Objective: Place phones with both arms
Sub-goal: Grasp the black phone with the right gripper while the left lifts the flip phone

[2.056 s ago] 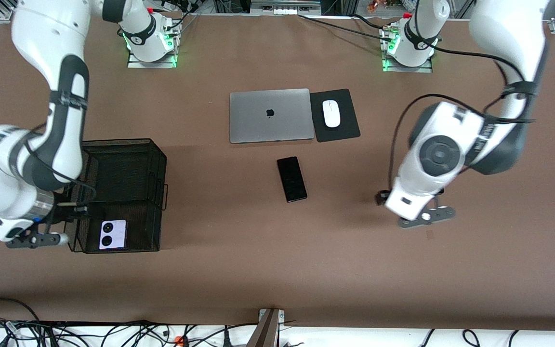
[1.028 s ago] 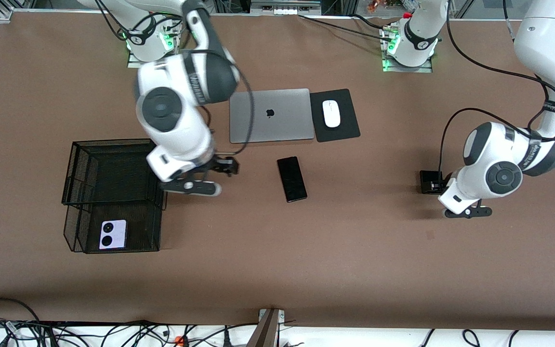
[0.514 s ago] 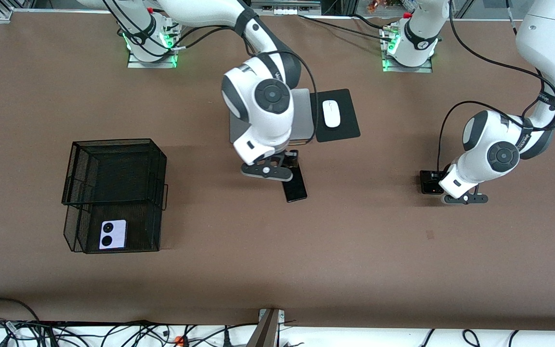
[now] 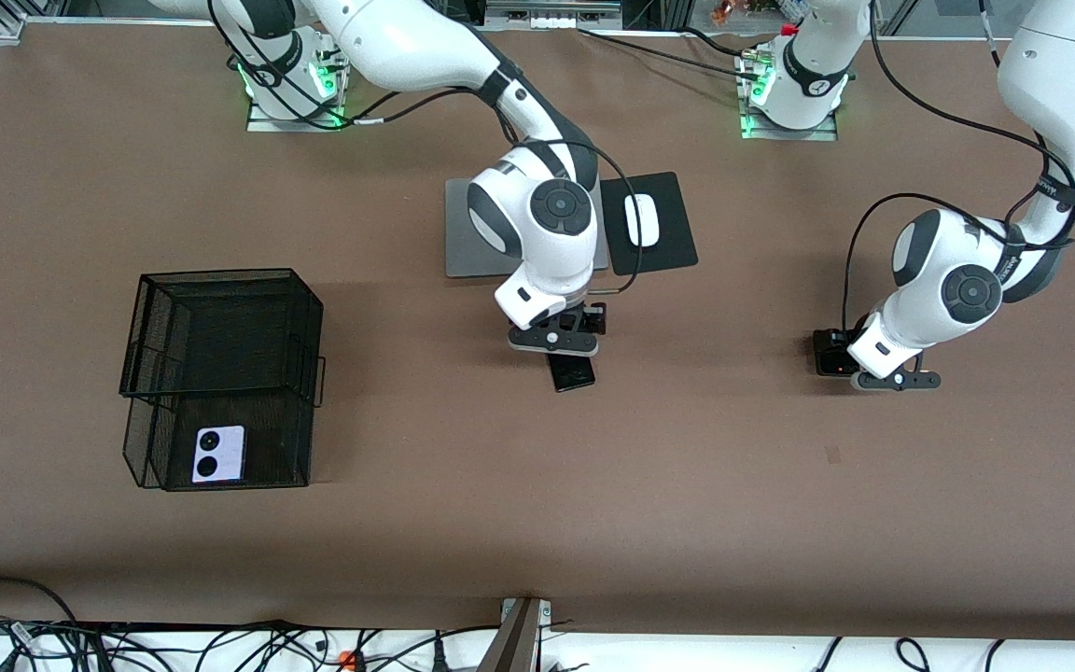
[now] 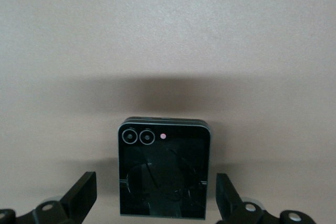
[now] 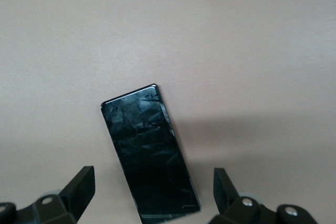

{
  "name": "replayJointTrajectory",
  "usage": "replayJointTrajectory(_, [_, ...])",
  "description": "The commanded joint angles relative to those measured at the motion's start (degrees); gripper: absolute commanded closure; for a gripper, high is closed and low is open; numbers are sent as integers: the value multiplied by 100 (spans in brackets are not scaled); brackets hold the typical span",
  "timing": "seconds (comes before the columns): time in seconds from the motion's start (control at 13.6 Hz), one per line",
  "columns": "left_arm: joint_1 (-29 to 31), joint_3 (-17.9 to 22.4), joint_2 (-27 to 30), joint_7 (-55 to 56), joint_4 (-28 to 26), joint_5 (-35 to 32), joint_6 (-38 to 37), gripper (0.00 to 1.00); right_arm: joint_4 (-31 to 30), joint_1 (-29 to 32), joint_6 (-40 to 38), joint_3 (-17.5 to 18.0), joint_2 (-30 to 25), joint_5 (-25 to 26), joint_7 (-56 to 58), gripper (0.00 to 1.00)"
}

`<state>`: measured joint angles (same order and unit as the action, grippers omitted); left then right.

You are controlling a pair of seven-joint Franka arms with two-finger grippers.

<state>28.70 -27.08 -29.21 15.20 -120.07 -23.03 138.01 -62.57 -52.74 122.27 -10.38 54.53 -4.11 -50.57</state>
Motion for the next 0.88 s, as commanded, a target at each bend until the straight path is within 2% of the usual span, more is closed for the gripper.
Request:
replayJointTrajectory(0.0, [31,-17,153,18,-201,-158,50,0,219,27,182,97,242,130,352,0])
replayJointTrajectory(0.51, [66,-17,-58,9,-262,-158,208,0,175,10,640,115,594,112,1452,0])
replayJointTrajectory(0.81, [75,1,-155,9,-297,-158,393,0,61,27,631,343,594,103,1638,0])
